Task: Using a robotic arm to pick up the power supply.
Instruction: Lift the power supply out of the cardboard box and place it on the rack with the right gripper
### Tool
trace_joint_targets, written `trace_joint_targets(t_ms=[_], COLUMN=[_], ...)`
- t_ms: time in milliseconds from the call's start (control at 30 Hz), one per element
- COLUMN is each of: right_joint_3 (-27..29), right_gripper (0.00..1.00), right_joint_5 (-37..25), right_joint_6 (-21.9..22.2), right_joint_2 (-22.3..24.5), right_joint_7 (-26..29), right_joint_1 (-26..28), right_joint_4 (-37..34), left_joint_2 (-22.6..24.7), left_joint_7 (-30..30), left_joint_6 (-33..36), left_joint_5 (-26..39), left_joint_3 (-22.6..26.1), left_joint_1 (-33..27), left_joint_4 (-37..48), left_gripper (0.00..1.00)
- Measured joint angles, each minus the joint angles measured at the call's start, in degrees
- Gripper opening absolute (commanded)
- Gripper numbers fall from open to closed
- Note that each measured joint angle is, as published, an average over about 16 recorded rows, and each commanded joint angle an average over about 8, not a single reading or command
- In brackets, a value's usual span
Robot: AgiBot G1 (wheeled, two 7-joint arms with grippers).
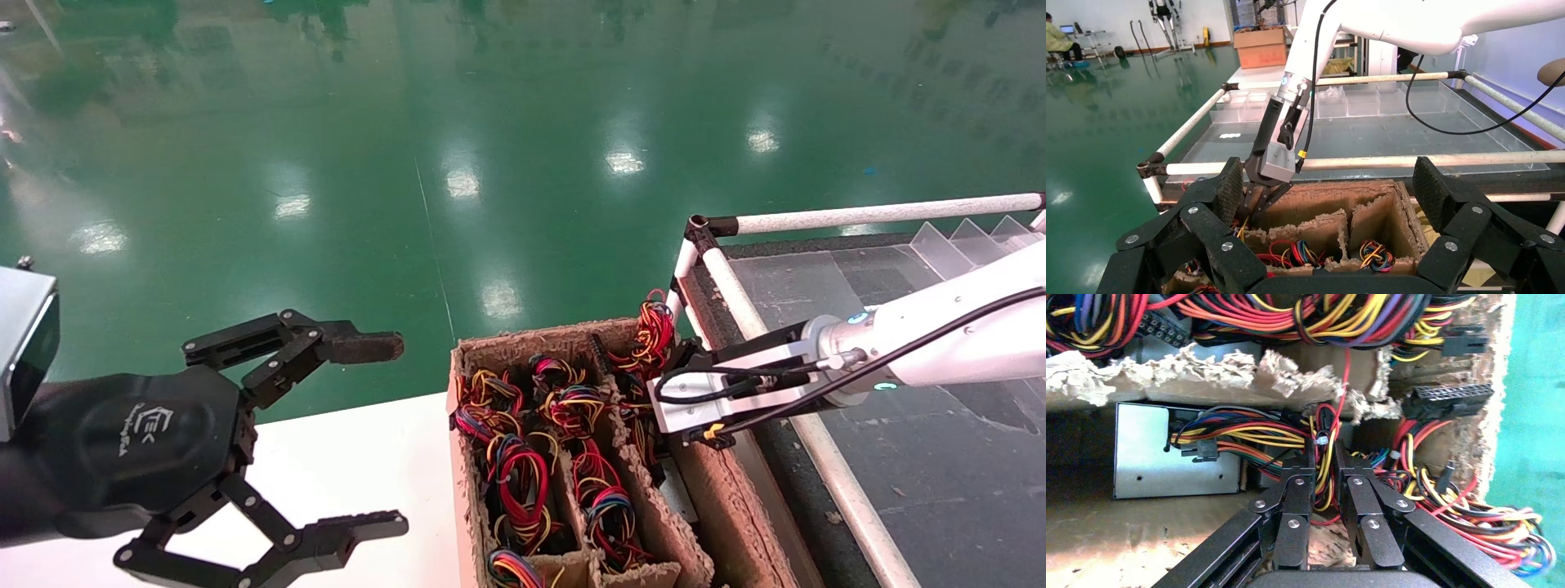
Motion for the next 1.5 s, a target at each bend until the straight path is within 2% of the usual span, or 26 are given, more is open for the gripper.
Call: trace_joint_targets(t_ms=[767,1200,1500], right_joint_3=[7.0,11.3,15.3], right_gripper=[0.00,0.00,0.00], right_joint_5=[8.2,11.2,13.4], right_joint_6=[1.7,6.9,11.4], right_joint_2=[9.8,13.1,14.9], right_joint_7=[3.6,2.8,1.4], right_joint_1=[-2.6,-3.8,-2.6], right_joint_4=[15.1,19.4,20.8], left_joint_2=[0.0,0.0,0.0], left_joint_7=[0.0,0.0,0.1], left_joint_6=[0.0,0.0,0.0], left_joint_5=[0.0,-0.1,-0.1], left_joint_3=[0.1,0.1,0.1], left_joint_1=[0.0,0.0,0.0], left_joint_4=[0.0,0.0,0.0], left_gripper=[1.00,1.00,1.00])
